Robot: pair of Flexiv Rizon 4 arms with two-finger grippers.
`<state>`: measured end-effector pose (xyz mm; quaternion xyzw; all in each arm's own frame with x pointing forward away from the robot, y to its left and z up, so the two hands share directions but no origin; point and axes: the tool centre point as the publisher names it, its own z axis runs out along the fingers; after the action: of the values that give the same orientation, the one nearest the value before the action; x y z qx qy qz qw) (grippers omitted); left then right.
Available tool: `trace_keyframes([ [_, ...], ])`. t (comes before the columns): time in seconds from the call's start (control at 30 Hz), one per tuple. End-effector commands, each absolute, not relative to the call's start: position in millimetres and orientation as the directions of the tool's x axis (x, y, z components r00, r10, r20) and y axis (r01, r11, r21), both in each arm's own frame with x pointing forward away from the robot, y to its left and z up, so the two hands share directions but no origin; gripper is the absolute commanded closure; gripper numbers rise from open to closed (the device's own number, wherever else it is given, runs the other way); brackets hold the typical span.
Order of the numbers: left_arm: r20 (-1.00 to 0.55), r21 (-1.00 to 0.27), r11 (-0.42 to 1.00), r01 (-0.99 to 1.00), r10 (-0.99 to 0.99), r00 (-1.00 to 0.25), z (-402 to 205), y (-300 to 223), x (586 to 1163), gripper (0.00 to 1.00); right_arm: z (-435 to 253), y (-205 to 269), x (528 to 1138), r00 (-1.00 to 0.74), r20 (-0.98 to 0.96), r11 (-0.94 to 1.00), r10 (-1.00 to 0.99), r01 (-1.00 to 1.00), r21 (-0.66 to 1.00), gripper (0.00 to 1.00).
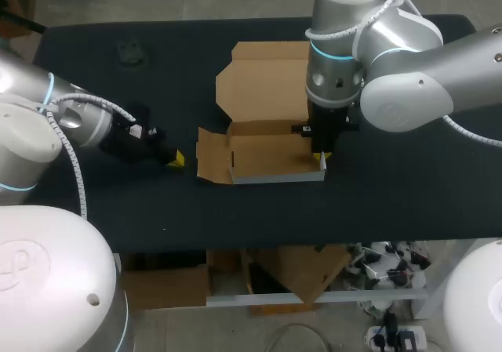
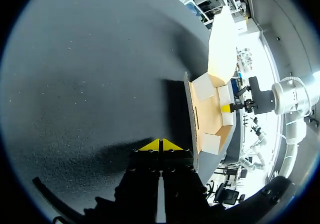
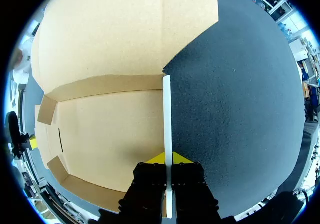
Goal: Assemble the packaging by folding the flat box into shape, placing the metal phone stand inside, and closing the box properly
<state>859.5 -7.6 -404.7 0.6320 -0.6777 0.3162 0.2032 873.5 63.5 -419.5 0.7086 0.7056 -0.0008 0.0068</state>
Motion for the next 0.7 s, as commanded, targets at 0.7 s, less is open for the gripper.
trace_keyframes([
  [0.7,0.761,-0.151,0.014,-0.988,-0.637,-0.125,-417.8,-44.3,859.6,1.00,-419.4,64.7,873.8,0.005,-0.014,-0.005,1.000,1.000,0.006,1.00],
])
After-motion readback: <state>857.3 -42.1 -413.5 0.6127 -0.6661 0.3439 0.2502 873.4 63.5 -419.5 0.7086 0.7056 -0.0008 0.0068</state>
